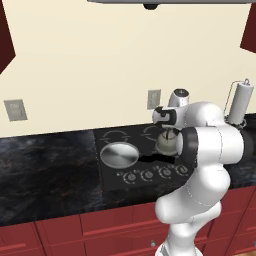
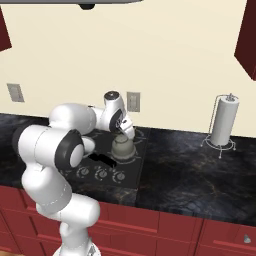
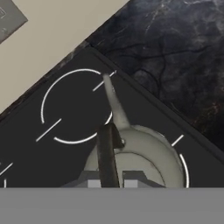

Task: Pick the kettle from the counter and place it on a stove burner. Then turn the burner on.

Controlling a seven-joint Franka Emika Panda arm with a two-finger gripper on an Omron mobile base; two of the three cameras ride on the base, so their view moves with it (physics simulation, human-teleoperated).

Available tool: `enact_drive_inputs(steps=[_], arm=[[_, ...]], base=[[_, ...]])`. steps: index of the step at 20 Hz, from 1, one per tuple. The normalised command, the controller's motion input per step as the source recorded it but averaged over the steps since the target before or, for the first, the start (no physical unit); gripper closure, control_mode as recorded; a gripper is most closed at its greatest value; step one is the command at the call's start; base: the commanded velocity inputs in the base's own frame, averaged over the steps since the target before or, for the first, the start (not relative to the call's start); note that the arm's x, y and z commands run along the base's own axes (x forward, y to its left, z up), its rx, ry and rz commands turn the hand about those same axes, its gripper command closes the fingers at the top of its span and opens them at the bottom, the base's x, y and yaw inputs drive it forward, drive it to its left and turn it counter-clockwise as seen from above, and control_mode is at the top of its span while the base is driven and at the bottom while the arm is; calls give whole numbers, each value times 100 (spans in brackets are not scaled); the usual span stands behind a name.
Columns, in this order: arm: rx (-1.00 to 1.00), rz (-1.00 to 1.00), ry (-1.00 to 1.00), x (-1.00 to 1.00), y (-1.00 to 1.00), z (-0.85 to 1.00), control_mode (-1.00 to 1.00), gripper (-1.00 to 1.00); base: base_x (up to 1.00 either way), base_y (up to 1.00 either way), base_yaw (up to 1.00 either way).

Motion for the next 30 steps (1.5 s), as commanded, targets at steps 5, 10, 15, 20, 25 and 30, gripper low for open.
enact_drive_inputs(steps=[5,10,15,20,25,30], arm=[[0,0,0,4,0,-13,-100,100],[0,0,0,10,-1,-1,-100,100],[0,0,0,4,0,-1,-100,100],[1,0,0,0,0,-7,-100,100],[2,0,0,-2,0,-1,-100,100],[0,0,0,0,0,0,-100,-100]], base=[[0,0,0],[0,0,0],[0,0,0],[0,0,0],[0,0,0],[0,0,0]])
